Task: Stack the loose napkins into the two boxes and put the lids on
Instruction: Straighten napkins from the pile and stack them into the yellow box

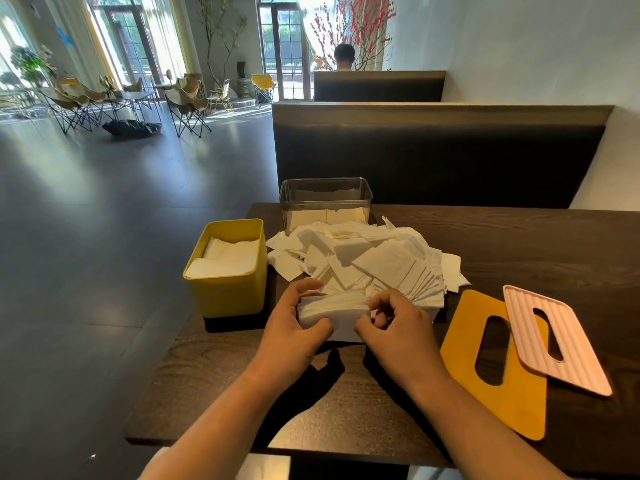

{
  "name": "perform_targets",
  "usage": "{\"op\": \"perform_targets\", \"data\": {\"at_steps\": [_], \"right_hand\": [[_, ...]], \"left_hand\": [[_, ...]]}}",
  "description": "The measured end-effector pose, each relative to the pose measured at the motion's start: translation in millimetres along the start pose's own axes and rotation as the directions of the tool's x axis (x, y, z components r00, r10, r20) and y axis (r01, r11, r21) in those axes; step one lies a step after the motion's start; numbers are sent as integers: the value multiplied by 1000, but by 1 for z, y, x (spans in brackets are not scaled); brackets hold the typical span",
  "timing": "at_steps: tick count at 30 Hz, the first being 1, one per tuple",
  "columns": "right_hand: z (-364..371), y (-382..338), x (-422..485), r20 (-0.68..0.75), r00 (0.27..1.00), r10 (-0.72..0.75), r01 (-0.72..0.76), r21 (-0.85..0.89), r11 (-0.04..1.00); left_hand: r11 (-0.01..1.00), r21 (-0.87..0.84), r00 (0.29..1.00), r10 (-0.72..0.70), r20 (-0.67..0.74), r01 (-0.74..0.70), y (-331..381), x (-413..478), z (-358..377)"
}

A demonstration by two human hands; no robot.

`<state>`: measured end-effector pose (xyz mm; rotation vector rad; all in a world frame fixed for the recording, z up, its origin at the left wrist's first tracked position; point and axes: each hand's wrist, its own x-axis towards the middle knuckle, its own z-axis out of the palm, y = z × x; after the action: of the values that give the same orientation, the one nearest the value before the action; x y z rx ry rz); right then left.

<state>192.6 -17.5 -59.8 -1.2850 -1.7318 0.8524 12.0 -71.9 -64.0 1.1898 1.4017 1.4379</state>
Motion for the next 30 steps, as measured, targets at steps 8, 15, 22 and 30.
{"op": "perform_targets", "data": {"at_steps": [8, 15, 22, 30], "right_hand": [[0, 0, -1, -7, 1000, -6, 6, -14, 1000], [1, 2, 1, -41, 999, 21, -21, 10, 1000], [4, 3, 6, -9, 999, 49, -49, 61, 997], [3, 3, 5, -18, 1000, 11, -10, 77, 997]], "left_hand": [[1000, -7, 1000, 17, 6, -17, 1, 0, 1], [1000, -23, 1000, 10, 12, -10, -2, 1, 1], [1000, -25, 999, -8, 42, 9, 2, -1, 2], [1000, -18, 998, -1, 69, 2, 1, -1, 0]]}}
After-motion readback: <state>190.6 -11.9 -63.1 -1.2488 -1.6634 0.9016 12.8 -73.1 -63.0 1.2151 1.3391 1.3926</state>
